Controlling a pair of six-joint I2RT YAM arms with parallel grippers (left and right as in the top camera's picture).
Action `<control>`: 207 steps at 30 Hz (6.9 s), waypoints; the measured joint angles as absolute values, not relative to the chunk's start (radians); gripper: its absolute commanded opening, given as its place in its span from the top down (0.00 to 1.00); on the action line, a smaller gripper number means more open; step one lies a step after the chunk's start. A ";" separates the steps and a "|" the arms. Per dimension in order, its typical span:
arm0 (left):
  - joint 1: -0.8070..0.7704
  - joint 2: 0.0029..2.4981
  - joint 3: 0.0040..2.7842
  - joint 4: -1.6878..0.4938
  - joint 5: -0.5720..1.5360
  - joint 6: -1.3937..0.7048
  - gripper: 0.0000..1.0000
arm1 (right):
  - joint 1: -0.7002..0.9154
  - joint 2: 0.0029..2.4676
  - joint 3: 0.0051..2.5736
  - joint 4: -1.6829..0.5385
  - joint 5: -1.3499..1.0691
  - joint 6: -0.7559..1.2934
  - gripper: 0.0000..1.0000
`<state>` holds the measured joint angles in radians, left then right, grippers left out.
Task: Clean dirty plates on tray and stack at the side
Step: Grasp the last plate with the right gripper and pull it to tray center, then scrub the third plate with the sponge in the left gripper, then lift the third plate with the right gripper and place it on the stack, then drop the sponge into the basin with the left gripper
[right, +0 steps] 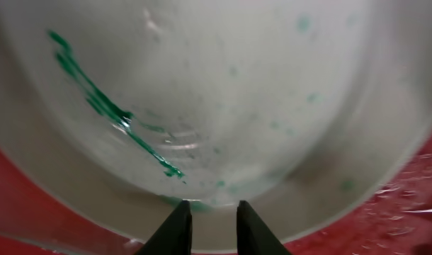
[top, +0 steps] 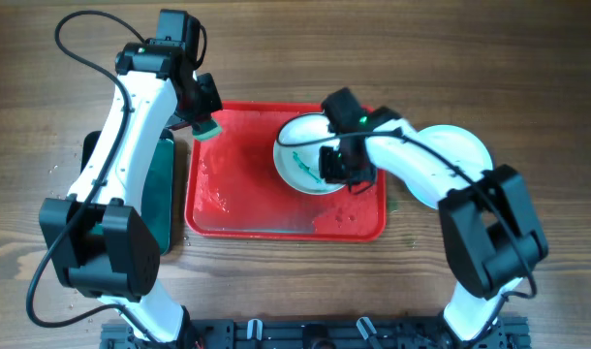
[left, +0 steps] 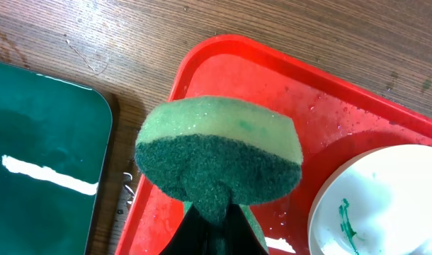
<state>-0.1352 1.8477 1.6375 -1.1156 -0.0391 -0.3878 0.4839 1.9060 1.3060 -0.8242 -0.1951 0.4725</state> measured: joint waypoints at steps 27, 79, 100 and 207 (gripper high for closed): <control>-0.136 1.848 1.637 -1.116 -0.039 -0.388 0.96 | 0.351 2.078 1.394 -0.665 -0.300 0.253 0.96; -0.315 1.871 1.100 -0.476 -0.101 -0.514 0.96 | 0.510 2.081 1.362 -0.569 -0.337 0.582 0.96; -0.303 1.898 1.063 -0.271 0.246 -0.257 0.96 | 0.515 2.082 1.362 -0.569 -0.340 0.576 0.96; 0.013 1.710 1.414 -1.056 0.056 -0.395 0.96 | -0.178 1.409 1.151 -0.935 -0.126 0.328 0.12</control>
<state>0.0132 1.7103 1.4136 -1.0565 0.0559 -0.3954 -0.1783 1.4090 1.1511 -0.9348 -0.1261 0.3279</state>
